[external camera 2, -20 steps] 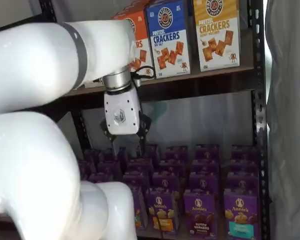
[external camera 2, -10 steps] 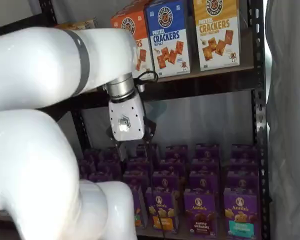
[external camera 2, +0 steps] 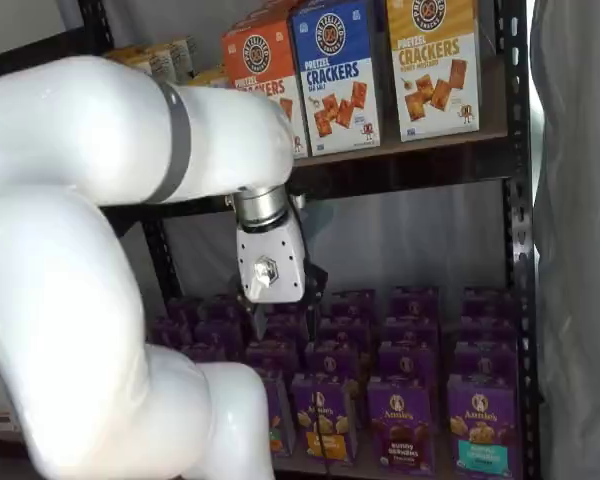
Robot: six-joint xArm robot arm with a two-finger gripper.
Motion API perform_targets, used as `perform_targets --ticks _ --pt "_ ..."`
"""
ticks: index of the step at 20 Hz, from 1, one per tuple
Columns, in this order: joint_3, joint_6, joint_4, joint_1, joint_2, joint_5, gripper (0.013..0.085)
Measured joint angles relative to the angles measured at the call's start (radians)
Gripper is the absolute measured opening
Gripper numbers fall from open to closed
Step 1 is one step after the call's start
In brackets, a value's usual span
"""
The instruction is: Pick up the purple box with a brown patch in the center, on the bottom shelf, the fifth box from the left
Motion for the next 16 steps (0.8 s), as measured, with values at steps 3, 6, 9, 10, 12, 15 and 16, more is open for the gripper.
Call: perform_targets --ticks 3,6,9,10,12,15,16 --pt "0.025 -0.003 -0.025 -0.013 0.057 -0.074 0.0850" --pt "0.046 -0.008 -0.037 -0.025 0.108 -0.153 0.0850" --pt "0.063 -0.032 -0.021 -0.042 0.174 -0.240 0.0850" --pt "0.066 -0.038 -0.018 -0.046 0.198 -0.267 0.0850" --pt "0.075 -0.042 -0.022 -0.052 0.245 -0.332 0.0850" --pt "0.089 -0.077 0.008 -0.065 0.334 -0.459 0.0850" --pt "0.084 -0.082 0.010 -0.068 0.377 -0.494 0.0850"
